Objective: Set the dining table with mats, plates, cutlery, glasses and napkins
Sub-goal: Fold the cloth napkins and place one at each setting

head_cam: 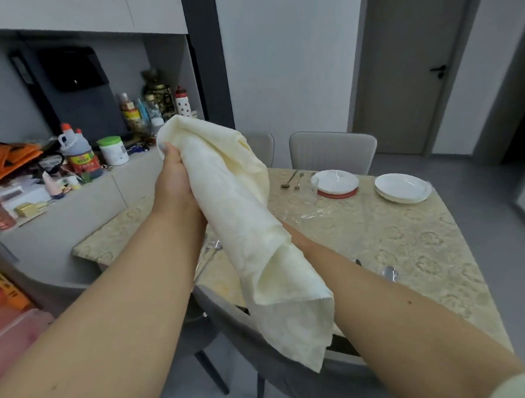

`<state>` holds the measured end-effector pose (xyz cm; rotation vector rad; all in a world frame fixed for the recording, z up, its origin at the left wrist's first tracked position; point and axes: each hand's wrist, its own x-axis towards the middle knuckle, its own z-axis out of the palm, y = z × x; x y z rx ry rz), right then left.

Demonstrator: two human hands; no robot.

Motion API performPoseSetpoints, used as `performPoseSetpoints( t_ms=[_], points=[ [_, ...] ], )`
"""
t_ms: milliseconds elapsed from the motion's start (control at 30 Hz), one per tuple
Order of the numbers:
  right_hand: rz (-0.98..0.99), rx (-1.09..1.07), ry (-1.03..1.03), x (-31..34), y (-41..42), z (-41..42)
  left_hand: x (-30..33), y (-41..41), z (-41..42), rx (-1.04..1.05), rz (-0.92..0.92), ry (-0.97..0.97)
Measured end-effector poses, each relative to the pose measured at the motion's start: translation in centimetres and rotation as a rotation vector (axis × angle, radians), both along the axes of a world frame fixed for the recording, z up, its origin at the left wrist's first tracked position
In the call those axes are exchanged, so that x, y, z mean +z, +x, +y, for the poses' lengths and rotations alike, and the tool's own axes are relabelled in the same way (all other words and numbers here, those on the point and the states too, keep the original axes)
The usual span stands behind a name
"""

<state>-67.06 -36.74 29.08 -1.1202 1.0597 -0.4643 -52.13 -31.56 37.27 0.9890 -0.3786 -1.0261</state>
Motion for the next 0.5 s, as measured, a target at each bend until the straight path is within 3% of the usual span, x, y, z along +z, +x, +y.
performPoseSetpoints(
  t_ms=[67,167,267,500],
  points=[
    [-0.205,0.086,0.298,-1.3,-2.9,-1.8,-0.7,-1.9,-0.8,0.087,0.020,-0.011],
    [-0.266,0.221,0.611,-2.8,-6.8,-4.3,-2.7,-4.3,-1.3,0.201,0.101,0.008],
    [-0.219,0.258,0.536,-3.7,-9.3,-6.2,-4.3,-6.8,-1.3,0.309,0.134,0.133],
    [-0.224,0.240,0.426,-5.7,-13.8,-7.3,-5.2,-13.9,-2.9,0.419,0.152,0.146]
  ],
)
